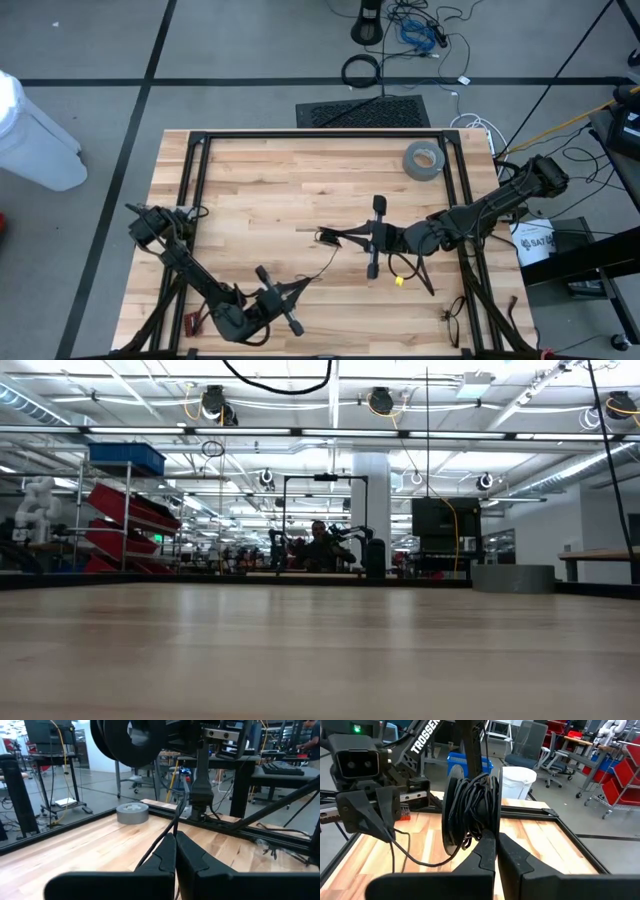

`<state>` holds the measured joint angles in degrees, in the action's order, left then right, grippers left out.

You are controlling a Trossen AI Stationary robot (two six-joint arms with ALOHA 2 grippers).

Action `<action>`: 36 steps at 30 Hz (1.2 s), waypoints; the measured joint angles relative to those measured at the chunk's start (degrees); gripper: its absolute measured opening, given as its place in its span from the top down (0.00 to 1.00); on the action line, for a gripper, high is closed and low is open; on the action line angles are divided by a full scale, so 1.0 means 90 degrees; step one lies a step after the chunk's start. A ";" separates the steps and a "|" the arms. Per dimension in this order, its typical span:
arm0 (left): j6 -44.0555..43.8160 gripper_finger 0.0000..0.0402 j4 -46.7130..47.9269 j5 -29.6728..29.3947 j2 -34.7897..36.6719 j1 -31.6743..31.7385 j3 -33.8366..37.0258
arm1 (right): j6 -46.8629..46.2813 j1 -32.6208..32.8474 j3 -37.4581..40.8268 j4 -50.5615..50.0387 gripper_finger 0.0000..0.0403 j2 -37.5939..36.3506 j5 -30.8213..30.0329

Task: Coil cords
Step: Coil the black wire onto the spool

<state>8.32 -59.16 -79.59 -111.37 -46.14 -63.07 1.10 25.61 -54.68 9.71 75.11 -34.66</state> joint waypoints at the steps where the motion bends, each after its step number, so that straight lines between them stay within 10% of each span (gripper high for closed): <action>1: 0.0007 1.00 -0.0007 -0.0002 0.0013 -0.0003 0.0000 | 0.0000 0.0000 0.0000 -0.0004 1.00 0.0000 -0.0004; 21: 0.0809 0.99 0.0014 -0.1134 0.0478 -0.0183 0.0001 | 0.0019 0.0162 0.0000 -0.0112 1.00 -0.0204 0.0198; 30: 0.1031 0.76 -0.0052 -0.1144 0.0478 -0.0156 0.0002 | 0.0028 0.0168 0.0000 -0.0123 1.00 -0.0204 0.0217; 36: 0.1448 0.83 -0.0046 -0.1150 0.0478 -0.0049 0.0002 | -0.0044 0.0205 0.0000 -0.0218 1.00 -0.0204 0.0217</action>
<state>21.35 -59.57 -89.94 -107.07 -46.58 -63.05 0.71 27.45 -54.68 7.75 73.28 -32.71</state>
